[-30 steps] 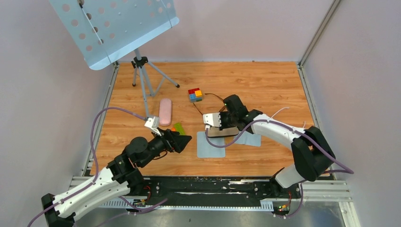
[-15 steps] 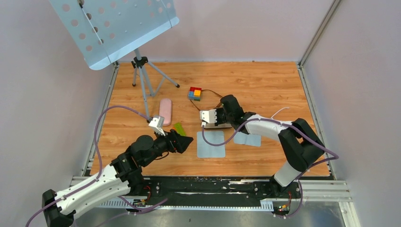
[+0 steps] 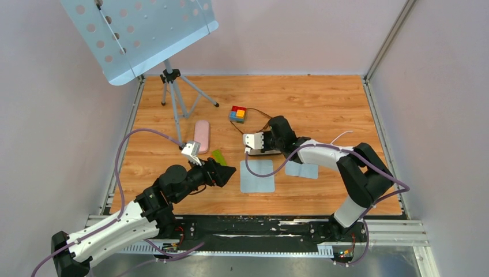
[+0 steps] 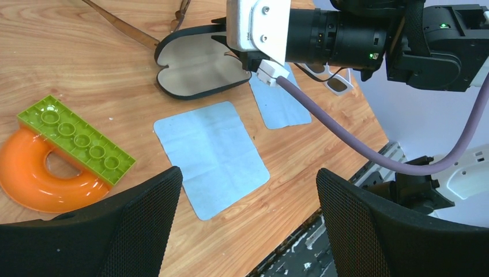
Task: Organize the sunglasses
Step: Place the sunglasses case at the center of the board, then adjust the sunglasses case at the center of the board.
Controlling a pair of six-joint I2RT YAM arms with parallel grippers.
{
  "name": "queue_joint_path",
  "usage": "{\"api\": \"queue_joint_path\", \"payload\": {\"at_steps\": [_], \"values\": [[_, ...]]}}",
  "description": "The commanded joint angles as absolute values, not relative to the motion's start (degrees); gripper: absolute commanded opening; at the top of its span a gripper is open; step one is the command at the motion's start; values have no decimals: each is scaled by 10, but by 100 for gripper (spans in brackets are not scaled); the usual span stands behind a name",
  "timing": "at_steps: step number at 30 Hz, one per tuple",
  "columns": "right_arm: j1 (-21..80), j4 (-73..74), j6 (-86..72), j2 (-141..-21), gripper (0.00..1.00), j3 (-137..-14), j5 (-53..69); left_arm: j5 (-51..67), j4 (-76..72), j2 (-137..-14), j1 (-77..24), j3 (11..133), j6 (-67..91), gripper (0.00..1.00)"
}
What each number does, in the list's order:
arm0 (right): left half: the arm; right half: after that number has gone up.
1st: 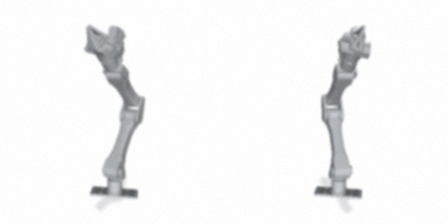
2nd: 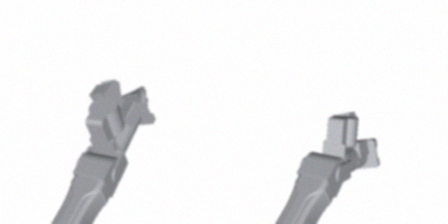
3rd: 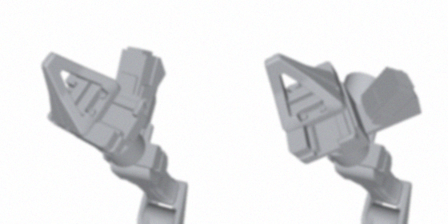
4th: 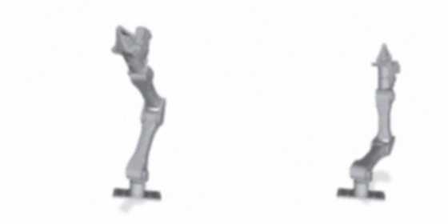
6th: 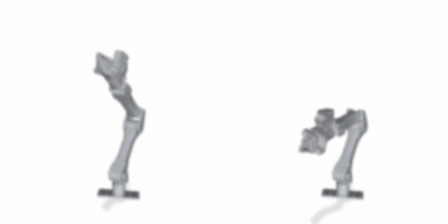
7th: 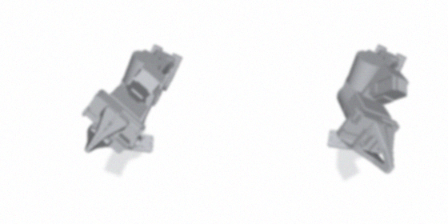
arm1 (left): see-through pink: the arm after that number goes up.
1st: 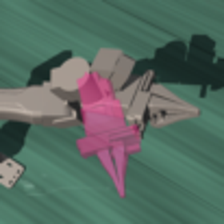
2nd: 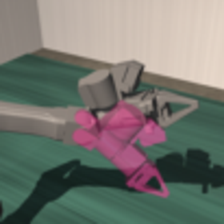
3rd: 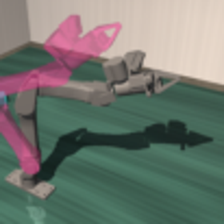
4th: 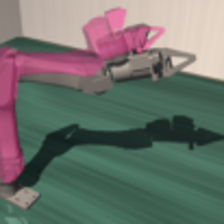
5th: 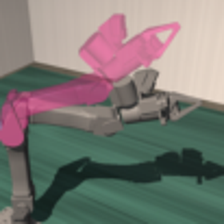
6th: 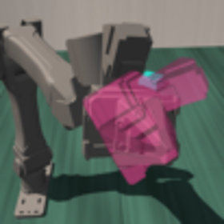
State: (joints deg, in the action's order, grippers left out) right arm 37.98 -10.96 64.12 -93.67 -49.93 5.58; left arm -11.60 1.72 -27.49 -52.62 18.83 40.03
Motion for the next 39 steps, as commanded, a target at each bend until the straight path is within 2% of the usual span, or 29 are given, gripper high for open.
{"api": "queue_joint_path", "payload": {"at_steps": [1,10,14,18,23,29,32,36,39], "values": [[387,-98,626,-918,31,-495,43,-109,3,-276,-525,179,397,89],[387,-57,598,-890,39,-512,47,-103,-22,-279,-525,172,397,89],[386,-26,584,-861,41,-523,45,-103,28,-290,-524,207,324,89],[378,58,540,-809,42,-541,61,-63,129,-368,-525,289,196,84],[311,177,445,-775,43,-579,187,-61,238,-505,-524,395,104,78],[258,197,430,-813,42,-591,243,-125,135,-560,-525,387,164,76],[240,233,478,-854,43,-617,296,-141,100,-602,-525,398,218,75],[236,281,636,-878,55,-630,346,-129,95,-639,-525,405,271,75],[236,303,729,-902,60,-651,368,-122,87,-611,-525,374,301,75]]}}
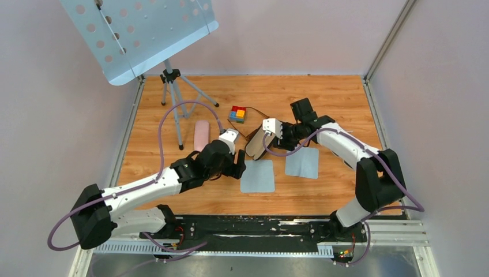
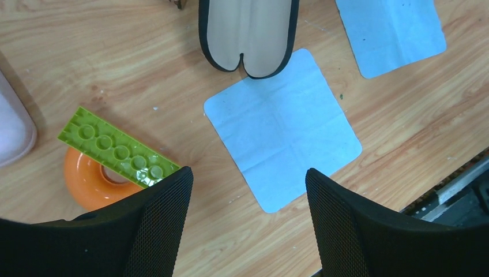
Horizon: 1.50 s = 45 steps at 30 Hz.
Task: Organize the sunglasses
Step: Adjust the sunglasses case at the center of the board.
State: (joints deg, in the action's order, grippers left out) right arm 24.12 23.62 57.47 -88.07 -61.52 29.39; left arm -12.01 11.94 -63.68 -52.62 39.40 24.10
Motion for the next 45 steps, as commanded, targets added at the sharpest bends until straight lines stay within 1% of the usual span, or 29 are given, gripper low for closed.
{"api": "queue_joint_path", "payload": {"at_steps": [1,6,9,14,17,19,21,26,35,37,40,45], "values": [[236,325,749,-918,60,-674,375,-125,85,-594,-524,362,308,75],[236,451,809,-1018,59,-792,392,-140,87,-508,-524,309,326,75],[238,476,831,-1059,58,-822,382,-143,101,-467,-525,292,332,75],[248,558,861,-1107,54,-877,355,-145,124,-413,-524,270,330,75],[253,571,853,-1117,49,-887,347,-148,133,-395,-525,261,325,75],[260,580,844,-1125,42,-890,339,-148,135,-391,-524,258,322,76],[269,591,838,-1130,37,-891,329,-146,135,-390,-525,255,322,76],[282,594,810,-1132,32,-890,329,-137,128,-385,-525,247,325,76],[285,593,774,-1145,31,-907,326,-137,128,-371,-524,237,324,76],[285,594,766,-1138,33,-912,326,-127,126,-376,-524,241,304,76],[283,593,753,-1114,39,-917,331,-94,133,-401,-524,265,248,75],[277,592,737,-1044,48,-897,354,-25,169,-486,-526,324,147,71]]}}
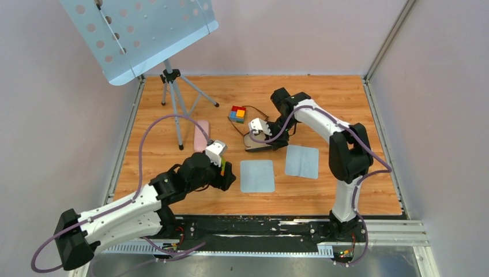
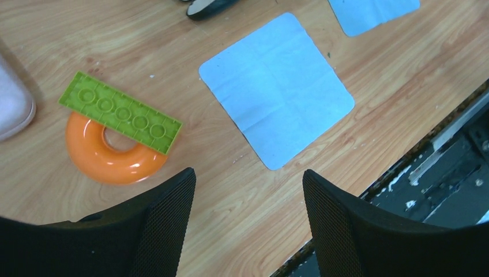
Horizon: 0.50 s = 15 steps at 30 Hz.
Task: Organize the sunglasses
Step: Adjust the sunglasses case at the center of the board, then fold the glasses cleaning cloth at the center of the board.
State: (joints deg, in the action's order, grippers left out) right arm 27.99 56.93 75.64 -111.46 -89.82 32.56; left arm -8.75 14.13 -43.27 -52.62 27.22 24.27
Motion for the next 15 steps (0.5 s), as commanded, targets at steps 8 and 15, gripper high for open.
{"api": "queue_joint_path", "payload": {"at_steps": [8,15], "values": [[201,587,665,-892,48,-771,446,53,243,-636,-574,436,-67,57],[139,541,605,-708,41,-605,442,111,282,-737,-605,469,-195,44]]}}
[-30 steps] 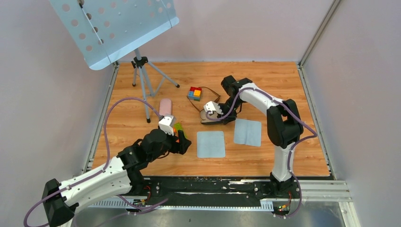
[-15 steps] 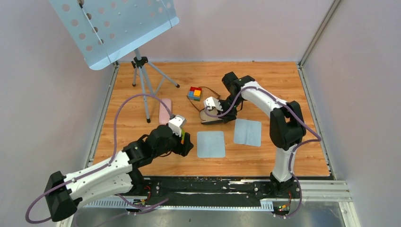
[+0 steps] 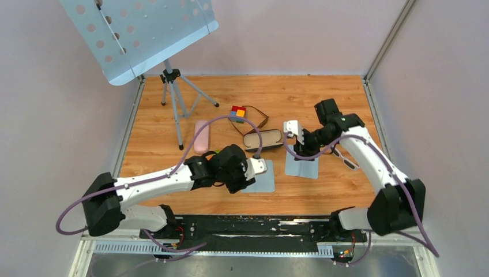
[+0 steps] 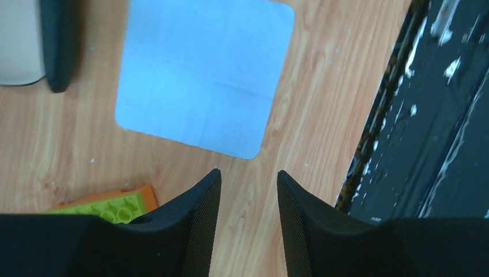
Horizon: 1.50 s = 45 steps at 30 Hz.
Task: Organize the sunglasses
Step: Fold the glasses cleaning cloth at the center of the board.
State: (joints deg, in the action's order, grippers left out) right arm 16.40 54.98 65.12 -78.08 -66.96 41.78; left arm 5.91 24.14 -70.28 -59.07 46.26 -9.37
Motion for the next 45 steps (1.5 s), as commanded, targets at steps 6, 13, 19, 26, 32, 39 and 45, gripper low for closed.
{"api": "queue_joint_path", "payload": {"at_steps": [6,13,19,26,32,39,45], "values": [[98,539,579,-639,36,-543,460,99,275,-789,-630,460,-216,48],[79,531,567,-642,35,-531,494,56,234,-828,-639,457,-239,44],[69,531,562,-648,34,-540,511,44,228,-860,-639,464,-255,44],[63,531,567,-658,34,-539,519,35,216,-881,-639,461,-253,40],[62,531,570,-659,33,-535,524,18,207,-890,-639,461,-253,36],[61,531,574,-660,33,-528,526,23,211,-907,-639,467,-254,26],[59,531,576,-657,32,-524,525,49,219,-898,-639,469,-253,9]]}}
